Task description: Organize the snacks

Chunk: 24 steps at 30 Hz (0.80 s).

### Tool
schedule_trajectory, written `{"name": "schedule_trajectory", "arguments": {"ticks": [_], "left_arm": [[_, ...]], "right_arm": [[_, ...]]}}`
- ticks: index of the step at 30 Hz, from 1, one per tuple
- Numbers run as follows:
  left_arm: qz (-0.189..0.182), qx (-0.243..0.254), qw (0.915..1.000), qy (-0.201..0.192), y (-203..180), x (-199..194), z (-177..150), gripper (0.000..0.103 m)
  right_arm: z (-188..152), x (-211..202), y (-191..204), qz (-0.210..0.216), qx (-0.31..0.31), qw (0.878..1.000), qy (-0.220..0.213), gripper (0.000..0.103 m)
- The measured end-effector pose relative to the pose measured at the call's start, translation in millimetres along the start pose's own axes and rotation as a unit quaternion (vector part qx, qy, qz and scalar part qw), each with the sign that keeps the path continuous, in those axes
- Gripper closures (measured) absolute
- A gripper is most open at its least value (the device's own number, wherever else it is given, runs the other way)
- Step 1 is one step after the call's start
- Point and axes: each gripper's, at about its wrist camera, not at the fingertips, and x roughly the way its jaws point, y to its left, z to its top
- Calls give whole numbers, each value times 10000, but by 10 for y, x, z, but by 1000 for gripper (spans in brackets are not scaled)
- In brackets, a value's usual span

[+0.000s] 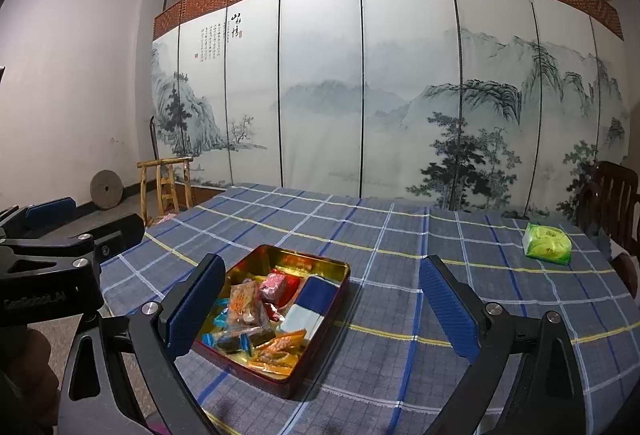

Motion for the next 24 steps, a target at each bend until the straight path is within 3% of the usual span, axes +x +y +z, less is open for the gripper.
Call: {"name": "schedule_trajectory", "arguments": {"ticks": [17, 21, 24], "left_arm": [[16, 178, 9997, 162, -47, 147, -46, 0], [188, 221, 9996, -75, -58, 121, -22, 0], [217, 232, 9995, 0, -56, 162, 9, 0]], "right_arm": [[-56, 88, -165, -36, 116, 9999, 121, 5], [-183, 367, -554, -407, 101, 9981, 452, 4], [-357, 748, -980, -757, -30, 9902, 1169, 3]]}}
